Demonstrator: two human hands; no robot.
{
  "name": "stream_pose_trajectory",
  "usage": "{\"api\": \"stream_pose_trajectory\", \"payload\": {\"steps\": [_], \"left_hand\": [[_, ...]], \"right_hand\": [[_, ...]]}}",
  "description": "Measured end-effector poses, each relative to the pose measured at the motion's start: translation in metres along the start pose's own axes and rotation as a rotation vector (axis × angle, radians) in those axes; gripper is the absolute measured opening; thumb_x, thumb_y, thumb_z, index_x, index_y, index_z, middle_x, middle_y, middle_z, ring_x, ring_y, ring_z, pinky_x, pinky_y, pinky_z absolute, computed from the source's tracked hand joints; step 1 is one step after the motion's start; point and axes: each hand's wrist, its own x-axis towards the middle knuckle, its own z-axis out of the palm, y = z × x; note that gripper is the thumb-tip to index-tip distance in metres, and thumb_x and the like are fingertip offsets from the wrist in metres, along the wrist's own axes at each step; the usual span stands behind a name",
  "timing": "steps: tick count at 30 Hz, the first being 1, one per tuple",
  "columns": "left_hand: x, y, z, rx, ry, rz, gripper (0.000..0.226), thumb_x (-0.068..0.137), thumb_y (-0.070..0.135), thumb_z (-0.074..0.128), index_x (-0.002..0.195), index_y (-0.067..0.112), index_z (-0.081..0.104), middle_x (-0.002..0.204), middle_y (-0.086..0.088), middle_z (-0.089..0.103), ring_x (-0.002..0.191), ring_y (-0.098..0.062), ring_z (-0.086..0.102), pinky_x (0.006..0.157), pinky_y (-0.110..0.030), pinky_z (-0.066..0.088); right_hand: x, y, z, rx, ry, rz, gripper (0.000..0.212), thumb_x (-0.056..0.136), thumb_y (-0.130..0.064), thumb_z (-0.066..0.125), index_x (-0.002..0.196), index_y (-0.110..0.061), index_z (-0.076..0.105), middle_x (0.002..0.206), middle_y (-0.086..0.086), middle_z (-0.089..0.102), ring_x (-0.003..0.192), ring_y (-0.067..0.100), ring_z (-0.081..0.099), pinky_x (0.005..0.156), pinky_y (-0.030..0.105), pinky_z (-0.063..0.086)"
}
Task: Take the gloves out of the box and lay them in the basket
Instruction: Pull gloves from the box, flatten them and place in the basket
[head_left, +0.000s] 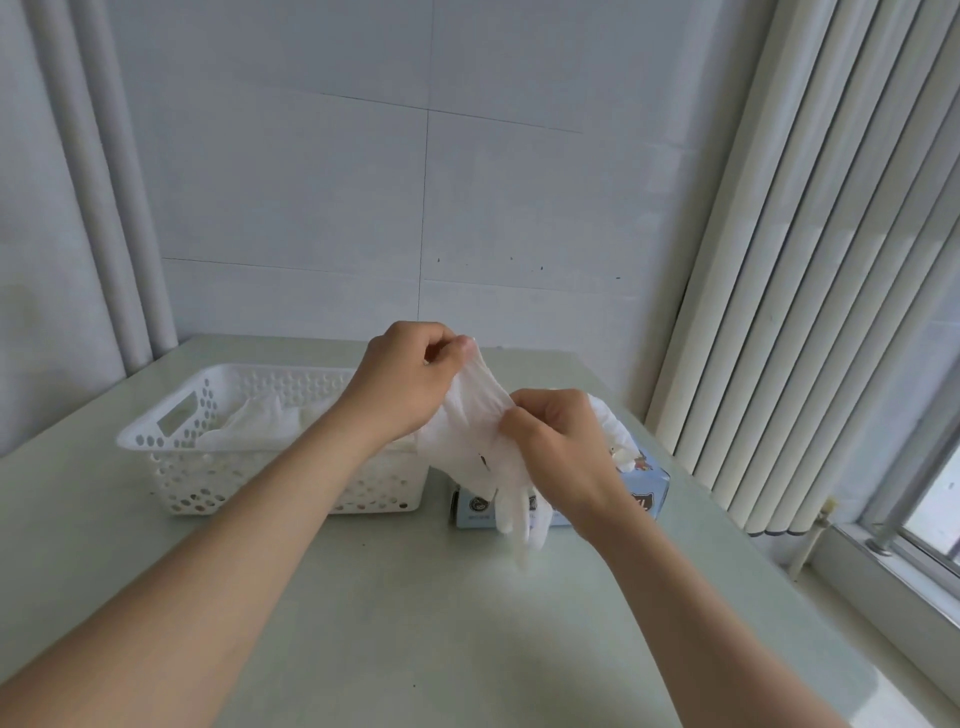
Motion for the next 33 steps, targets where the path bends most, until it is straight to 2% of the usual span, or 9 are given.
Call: {"api": "stream_pose_trajectory", "payload": {"steps": [4,8,12,15,20,24,28,31,33], "left_hand": [[0.003,0.002,-0.001,-0.017,-0.005,-0.033,0.043,0.111,0.032,0.044,0.074,0.010,0.041,0.064,0.003,0.034,0.057,-0.014,0.032,0.059,-0.032,0.030],[0.004,0.008,-0.005,-0.137,0.009,-0.041,0.040,0.112,0.031,0.041,0.075,0.017,0.040,0.062,0.010,0.033,0.048,-0.004,0.031,0.051,-0.022,0.029],[0.007,0.004,-0.014,-0.173,0.043,-0.074,0.038,0.111,0.030,0.044,0.076,0.019,0.050,0.065,0.008,0.042,0.056,-0.008,0.038,0.059,-0.028,0.033],[0.009,-0.001,-0.023,-0.133,0.054,-0.109,0.034,0.111,0.032,0.043,0.085,0.019,0.061,0.070,0.006,0.050,0.064,-0.012,0.046,0.061,-0.029,0.037],[0.013,-0.017,-0.036,-0.197,0.017,-0.164,0.032,0.111,0.035,0.044,0.100,0.018,0.069,0.084,0.004,0.058,0.076,-0.011,0.056,0.070,-0.028,0.043],[0.019,-0.033,-0.052,-0.214,0.050,-0.224,0.031,0.110,0.037,0.047,0.103,0.017,0.069,0.086,0.006,0.060,0.072,0.000,0.060,0.064,-0.028,0.041],[0.021,-0.050,-0.069,-0.069,0.129,-0.241,0.027,0.109,0.036,0.048,0.102,0.016,0.066,0.085,0.001,0.061,0.072,-0.017,0.056,0.055,-0.027,0.041],[0.021,-0.066,-0.079,0.113,0.167,-0.260,0.030,0.108,0.036,0.044,0.103,0.012,0.061,0.087,-0.005,0.061,0.081,-0.029,0.055,0.065,-0.035,0.045],[0.021,-0.075,-0.083,0.229,0.161,-0.266,0.031,0.109,0.034,0.040,0.103,0.009,0.058,0.092,-0.008,0.062,0.089,-0.032,0.056,0.071,-0.038,0.044]], "right_hand": [[0.002,0.002,-0.002,0.050,-0.014,0.038,0.021,0.083,-0.010,0.049,0.079,0.009,0.057,0.065,0.021,0.045,0.062,0.022,0.039,0.059,0.033,0.030],[-0.002,-0.001,-0.005,0.106,-0.117,0.119,0.035,0.088,0.003,0.049,0.096,-0.014,0.079,0.082,0.020,0.077,0.066,0.024,0.067,0.058,0.031,0.049],[0.000,0.003,-0.002,0.065,-0.075,0.175,0.020,0.087,-0.003,0.053,0.078,-0.002,0.071,0.067,0.017,0.058,0.063,0.022,0.049,0.059,0.031,0.037],[0.005,0.007,-0.003,0.156,0.043,0.264,0.021,0.089,-0.013,0.058,0.079,0.006,0.056,0.073,0.007,0.046,0.070,0.022,0.039,0.055,0.028,0.029],[0.004,0.004,0.013,0.453,0.133,0.380,0.017,0.096,-0.019,0.064,0.094,-0.017,0.081,0.078,0.005,0.069,0.067,0.024,0.058,0.068,0.037,0.048],[0.008,-0.002,0.026,0.427,0.185,0.303,0.014,0.099,-0.019,0.065,0.098,-0.017,0.078,0.077,0.004,0.073,0.065,0.022,0.062,0.063,0.036,0.054],[0.027,-0.006,0.041,0.263,0.279,0.175,0.005,0.097,-0.024,0.070,0.100,-0.023,0.074,0.076,0.002,0.075,0.055,0.013,0.058,0.053,0.027,0.050],[0.046,-0.008,0.057,0.071,0.312,0.038,0.007,0.098,-0.026,0.070,0.105,-0.026,0.071,0.081,0.002,0.072,0.058,0.011,0.064,0.054,0.025,0.051],[0.060,-0.011,0.067,-0.028,0.301,-0.031,0.010,0.101,-0.028,0.069,0.111,-0.028,0.068,0.085,-0.003,0.068,0.075,0.017,0.069,0.064,0.029,0.055]]}}
